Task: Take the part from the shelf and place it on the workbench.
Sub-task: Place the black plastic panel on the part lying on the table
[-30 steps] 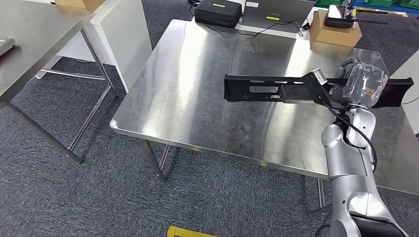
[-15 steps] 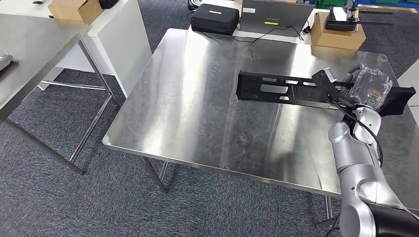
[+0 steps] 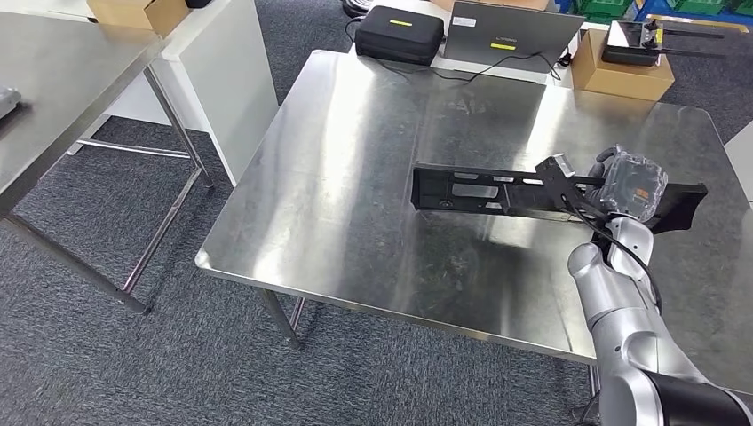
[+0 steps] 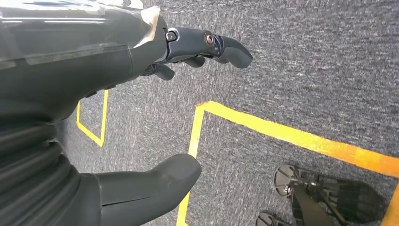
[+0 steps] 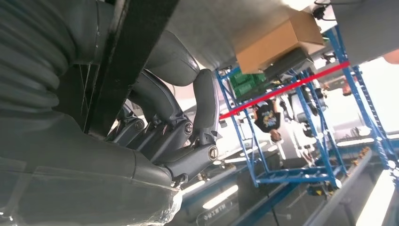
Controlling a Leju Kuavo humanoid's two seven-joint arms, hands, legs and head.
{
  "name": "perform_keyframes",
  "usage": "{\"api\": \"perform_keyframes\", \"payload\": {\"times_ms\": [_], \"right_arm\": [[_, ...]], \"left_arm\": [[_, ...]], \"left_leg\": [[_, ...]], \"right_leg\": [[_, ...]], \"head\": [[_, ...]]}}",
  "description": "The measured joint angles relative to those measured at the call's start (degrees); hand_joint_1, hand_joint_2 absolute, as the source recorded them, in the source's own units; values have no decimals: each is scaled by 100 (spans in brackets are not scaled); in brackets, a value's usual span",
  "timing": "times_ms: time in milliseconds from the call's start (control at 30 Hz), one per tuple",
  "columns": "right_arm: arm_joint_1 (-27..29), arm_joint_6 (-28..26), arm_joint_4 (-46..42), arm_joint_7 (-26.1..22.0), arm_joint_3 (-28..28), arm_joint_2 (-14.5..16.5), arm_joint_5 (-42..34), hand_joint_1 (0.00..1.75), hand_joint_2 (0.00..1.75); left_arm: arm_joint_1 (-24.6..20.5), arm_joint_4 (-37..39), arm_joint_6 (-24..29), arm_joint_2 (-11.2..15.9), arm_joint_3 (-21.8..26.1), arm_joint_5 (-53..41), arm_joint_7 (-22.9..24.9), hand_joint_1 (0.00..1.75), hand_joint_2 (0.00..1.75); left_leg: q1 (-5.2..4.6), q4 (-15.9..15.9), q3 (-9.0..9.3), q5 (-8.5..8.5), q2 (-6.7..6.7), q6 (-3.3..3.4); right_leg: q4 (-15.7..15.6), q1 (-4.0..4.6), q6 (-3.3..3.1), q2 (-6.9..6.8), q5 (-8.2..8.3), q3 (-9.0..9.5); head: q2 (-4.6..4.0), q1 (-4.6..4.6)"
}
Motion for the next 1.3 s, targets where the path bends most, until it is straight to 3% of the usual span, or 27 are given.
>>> {"api": "perform_keyframes", "payload": {"times_ms": [333,467,1167,1300], "right_arm": [[-19,-23,180,17,2,84,126,175,175],[-130,-34,291,120,31,202,314,0,175],[-599,142,632,300,190,574,526,0,175],[-703,465,697,333,206,619,445,0,0]], "left_arm": [[0,0,10,7,0,6,-20,0,175],[-7,0,26,9,0,18,-93,0,175],[-12,0,256,9,9,202,154,0,175],[-12,0,300,9,18,246,201,0,175]], "left_leg": [[-17,2,4,-1,3,47],[-9,2,10,1,10,48],[15,1,13,0,8,42],[14,1,13,0,8,42]], "right_leg": [[-8,-9,43,-1,11,3],[-4,-7,45,1,12,3],[-1,0,41,-3,9,1],[-1,0,41,-3,9,1]], "head": [[0,-2],[0,-3],[0,-3],[0,-3]]}}
